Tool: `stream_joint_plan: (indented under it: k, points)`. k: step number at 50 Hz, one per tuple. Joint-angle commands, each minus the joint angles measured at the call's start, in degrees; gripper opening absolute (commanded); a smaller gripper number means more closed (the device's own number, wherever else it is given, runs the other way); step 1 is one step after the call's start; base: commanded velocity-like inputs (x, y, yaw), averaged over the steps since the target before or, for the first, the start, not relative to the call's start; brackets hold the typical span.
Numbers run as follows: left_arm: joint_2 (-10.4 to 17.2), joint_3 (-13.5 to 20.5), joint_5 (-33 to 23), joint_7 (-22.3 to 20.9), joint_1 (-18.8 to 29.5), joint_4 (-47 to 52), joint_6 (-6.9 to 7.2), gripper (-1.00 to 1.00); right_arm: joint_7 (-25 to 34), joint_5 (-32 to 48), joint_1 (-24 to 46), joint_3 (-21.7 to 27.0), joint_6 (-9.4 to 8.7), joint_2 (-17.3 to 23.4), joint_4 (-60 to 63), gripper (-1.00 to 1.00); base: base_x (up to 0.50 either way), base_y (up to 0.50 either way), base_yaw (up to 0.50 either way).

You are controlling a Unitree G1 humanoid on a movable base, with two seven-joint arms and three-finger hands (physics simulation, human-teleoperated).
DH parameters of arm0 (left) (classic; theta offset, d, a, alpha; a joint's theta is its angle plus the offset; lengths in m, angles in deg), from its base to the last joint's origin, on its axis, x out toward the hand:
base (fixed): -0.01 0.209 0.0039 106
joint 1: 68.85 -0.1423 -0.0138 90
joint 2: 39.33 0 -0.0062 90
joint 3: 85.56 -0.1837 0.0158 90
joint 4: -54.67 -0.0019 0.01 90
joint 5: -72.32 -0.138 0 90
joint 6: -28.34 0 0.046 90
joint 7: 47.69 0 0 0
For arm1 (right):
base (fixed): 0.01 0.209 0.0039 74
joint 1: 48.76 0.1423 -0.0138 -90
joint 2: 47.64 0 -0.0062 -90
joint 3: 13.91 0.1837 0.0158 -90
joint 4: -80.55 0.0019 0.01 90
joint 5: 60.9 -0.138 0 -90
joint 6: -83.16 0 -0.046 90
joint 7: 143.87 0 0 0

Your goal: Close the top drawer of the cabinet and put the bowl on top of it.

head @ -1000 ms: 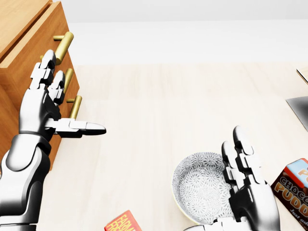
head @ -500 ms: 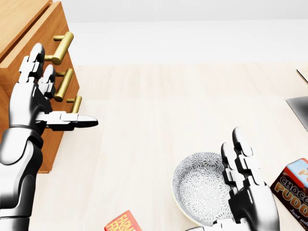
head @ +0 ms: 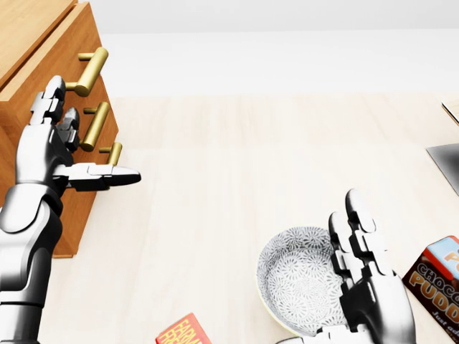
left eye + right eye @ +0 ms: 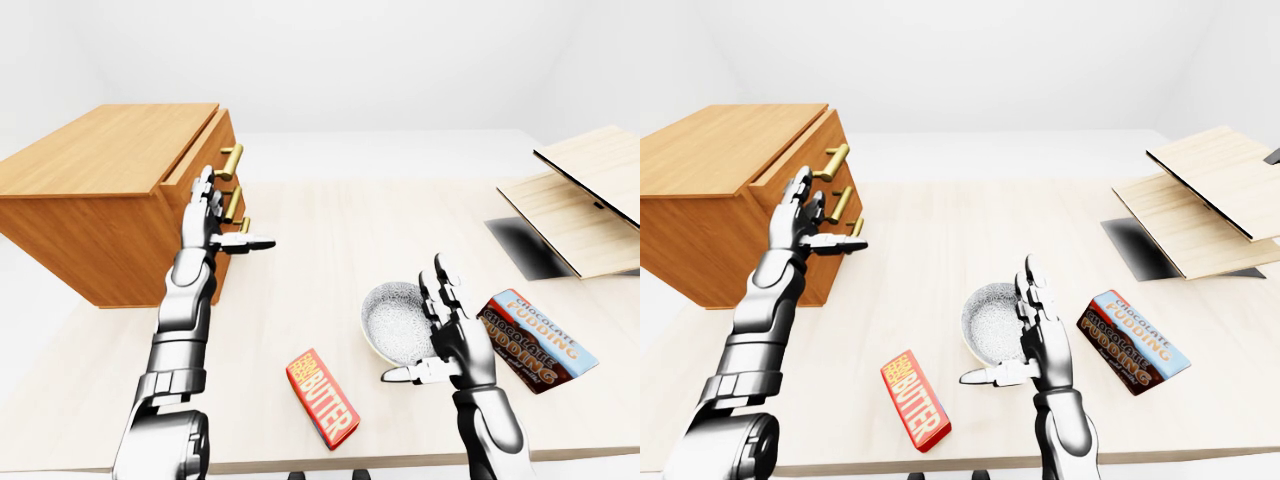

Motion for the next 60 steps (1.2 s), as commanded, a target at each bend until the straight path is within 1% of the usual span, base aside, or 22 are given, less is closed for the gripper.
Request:
stream_joint_plan:
  k: [1, 7, 14, 20, 32, 41, 48, 60]
  points:
    - [1.0, 0.6, 0.6, 0.3, 1.1, -2.4, 0.00, 1.00, 0.0, 0.0, 0.1, -0.1, 0.00, 0.0, -0.1, 1.00, 0.00, 0.00, 0.00]
    - [1.6, 1.1, 1.5, 0.2, 0.9, -1.7, 0.00, 1.00, -0.2, 0.4, 0.2, -0.4, 0.00, 0.0, -0.6, 1.00, 0.00, 0.00, 0.00]
    - [2.5, 1.6, 2.4, 0.1, 1.8, -4.0, 0.00, 1.00, -0.4, 0.5, 0.2, -0.6, 0.00, 0.1, -0.8, 1.00, 0.00, 0.00, 0.00]
    - [3.0, 1.6, 2.9, -0.1, 3.2, -8.0, 0.00, 1.00, -0.5, 0.7, 0.4, -0.8, 0.00, 0.1, -1.3, 1.00, 0.00, 0.00, 0.00]
    - [4.0, 2.0, 3.7, -0.1, 4.0, -9.9, 0.00, 1.00, -0.5, 0.6, 0.2, -0.8, 0.00, 0.2, -1.2, 1.00, 0.00, 0.00, 0.00]
    - [4.3, 2.2, 4.3, 0.1, 3.5, -9.1, 0.00, 1.00, -0.5, 0.7, 0.2, -0.8, 0.00, 0.2, -1.2, 1.00, 0.00, 0.00, 0.00]
    - [4.9, 2.5, 4.7, 0.2, 4.3, -12.1, 0.00, 1.00, -0.6, 0.8, 0.5, -0.8, 0.00, 0.2, -1.3, 1.00, 0.01, 0.00, 0.00]
    - [5.1, 2.5, 5.0, 1.1, 3.3, -9.8, 0.00, 1.00, -0.6, 0.7, 0.3, -0.8, 0.00, 0.2, -0.9, 1.00, 0.01, 0.00, 0.00]
